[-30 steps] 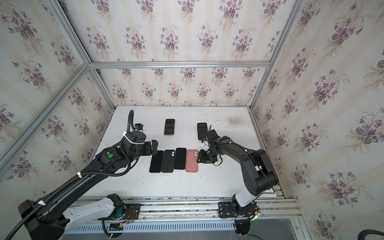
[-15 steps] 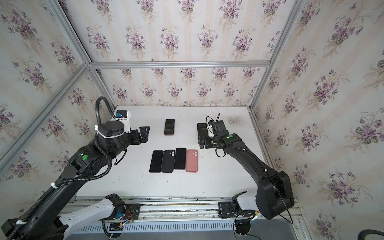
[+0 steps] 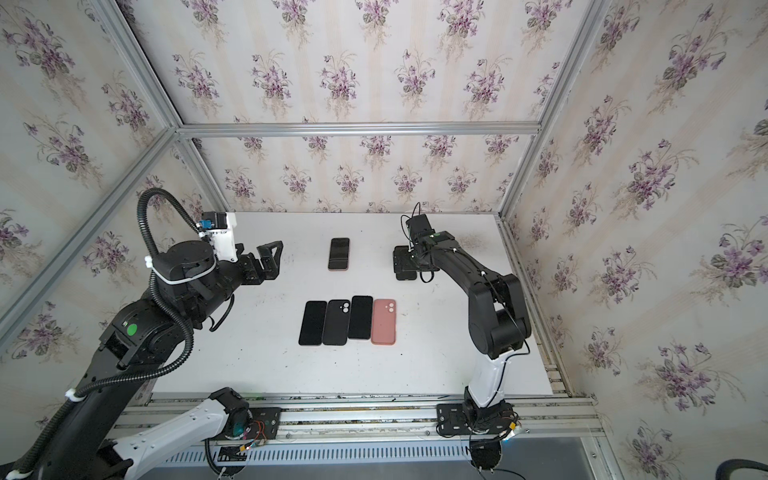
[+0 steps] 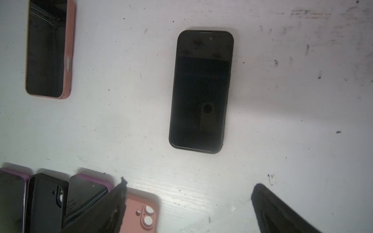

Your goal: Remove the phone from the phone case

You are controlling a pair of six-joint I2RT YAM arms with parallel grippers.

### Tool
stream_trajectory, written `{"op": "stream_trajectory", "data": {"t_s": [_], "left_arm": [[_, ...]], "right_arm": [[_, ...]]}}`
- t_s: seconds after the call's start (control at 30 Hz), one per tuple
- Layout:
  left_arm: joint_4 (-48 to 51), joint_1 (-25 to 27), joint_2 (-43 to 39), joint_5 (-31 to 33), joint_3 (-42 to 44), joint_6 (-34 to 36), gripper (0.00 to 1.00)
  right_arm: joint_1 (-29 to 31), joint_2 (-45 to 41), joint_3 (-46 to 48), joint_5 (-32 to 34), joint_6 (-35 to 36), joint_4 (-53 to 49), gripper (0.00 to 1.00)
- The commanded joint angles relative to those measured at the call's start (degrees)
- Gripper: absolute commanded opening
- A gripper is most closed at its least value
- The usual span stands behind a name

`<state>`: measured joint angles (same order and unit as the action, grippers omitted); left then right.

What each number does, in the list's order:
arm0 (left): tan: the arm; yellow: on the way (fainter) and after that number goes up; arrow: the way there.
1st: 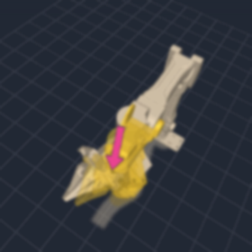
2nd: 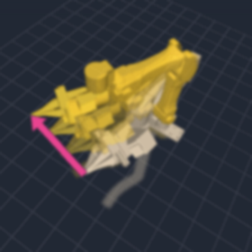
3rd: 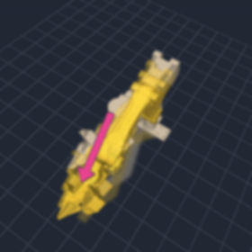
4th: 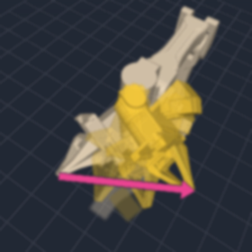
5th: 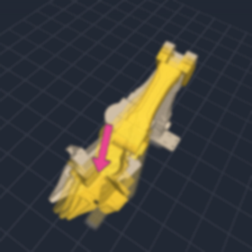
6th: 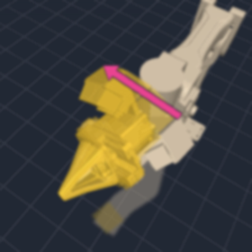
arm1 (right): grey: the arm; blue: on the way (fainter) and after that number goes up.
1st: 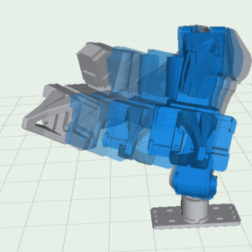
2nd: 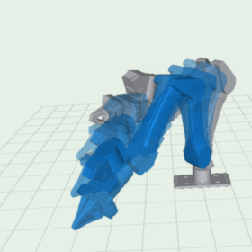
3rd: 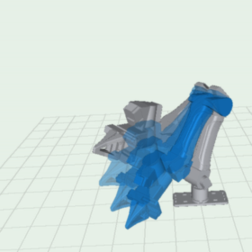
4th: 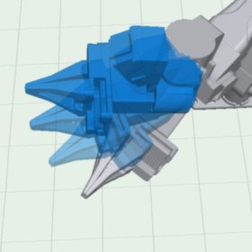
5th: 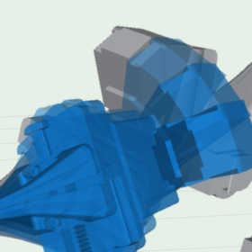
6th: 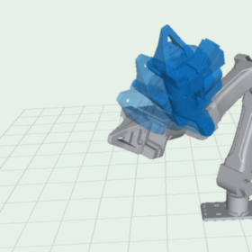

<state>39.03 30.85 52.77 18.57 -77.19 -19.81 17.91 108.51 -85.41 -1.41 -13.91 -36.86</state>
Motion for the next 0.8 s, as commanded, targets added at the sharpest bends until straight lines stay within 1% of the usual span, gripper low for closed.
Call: {"op": "stream_trajectory", "data": {"t_s": [0.0,0.23,0.4,0.63,0.77], "left_arm": [[1.6,0.0,-0.8,0.67,0.69,0.0,1.0],[2.99,0.0,-2.46,1.54,2.72,-1.61,1.0],[3.08,0.0,-2.34,1.74,3.45,-2.39,1.0],[3.12,-0.13,-1.39,1.78,3.36,-2.81,1.0],[3.08,-0.09,-0.76,1.68,3.27,-3.14,1.0]], "right_arm": [[-0.16,4.24,-4.15,-0.15,-0.01,-2.16,0.99],[-0.29,12.25,-10.67,0.51,-1.29,-3.83,0.97],[-0.25,16.42,-14.52,1.06,-0.77,-5.75,0.96],[-0.25,19.54,-16.63,2.14,-0.4,-7.43,0.94],[-0.25,20.96,-17.44,2.55,-0.85,-7.94,0.91]]}}
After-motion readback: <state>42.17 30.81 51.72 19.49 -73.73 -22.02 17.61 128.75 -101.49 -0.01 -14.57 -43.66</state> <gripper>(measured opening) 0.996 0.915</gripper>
